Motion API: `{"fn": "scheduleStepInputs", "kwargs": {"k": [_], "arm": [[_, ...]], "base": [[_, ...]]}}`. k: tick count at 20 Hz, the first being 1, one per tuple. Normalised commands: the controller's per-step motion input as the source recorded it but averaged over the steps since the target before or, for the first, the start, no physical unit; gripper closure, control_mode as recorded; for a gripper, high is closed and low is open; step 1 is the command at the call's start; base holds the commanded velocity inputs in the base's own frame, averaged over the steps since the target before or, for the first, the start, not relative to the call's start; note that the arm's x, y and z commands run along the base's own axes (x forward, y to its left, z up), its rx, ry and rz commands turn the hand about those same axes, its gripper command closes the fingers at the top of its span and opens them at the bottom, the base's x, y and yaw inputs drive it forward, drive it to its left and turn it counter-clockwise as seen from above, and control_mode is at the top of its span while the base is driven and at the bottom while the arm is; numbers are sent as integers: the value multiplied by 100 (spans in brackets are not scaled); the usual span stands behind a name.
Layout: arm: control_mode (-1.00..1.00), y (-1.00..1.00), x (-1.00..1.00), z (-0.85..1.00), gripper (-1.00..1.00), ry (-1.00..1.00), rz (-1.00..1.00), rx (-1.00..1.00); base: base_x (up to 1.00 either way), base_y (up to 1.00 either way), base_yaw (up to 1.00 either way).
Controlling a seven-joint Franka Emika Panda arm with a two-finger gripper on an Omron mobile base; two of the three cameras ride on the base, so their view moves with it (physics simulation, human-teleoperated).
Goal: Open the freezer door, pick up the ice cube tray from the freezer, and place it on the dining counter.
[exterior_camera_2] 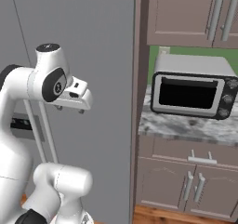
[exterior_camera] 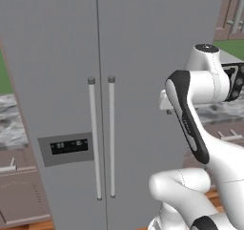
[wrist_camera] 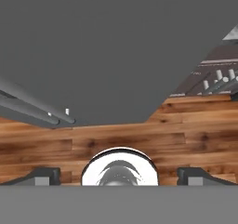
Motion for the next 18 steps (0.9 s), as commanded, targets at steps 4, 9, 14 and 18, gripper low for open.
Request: {"fn": "scheduleStepInputs", "kwargs": {"k": [4, 9, 14, 18], "arm": [[100, 0, 0, 0, -100, 0, 0, 0], [100, 0, 0, 0, -100, 0, 0, 0], [-100, 26, -32, 0, -100, -1, 0, 0], [-100, 88, -67, 0, -100, -25, 0, -5]], "base": [[34, 0, 0], [13, 0, 0], [0, 0, 0], [0, 0, 0]]}}
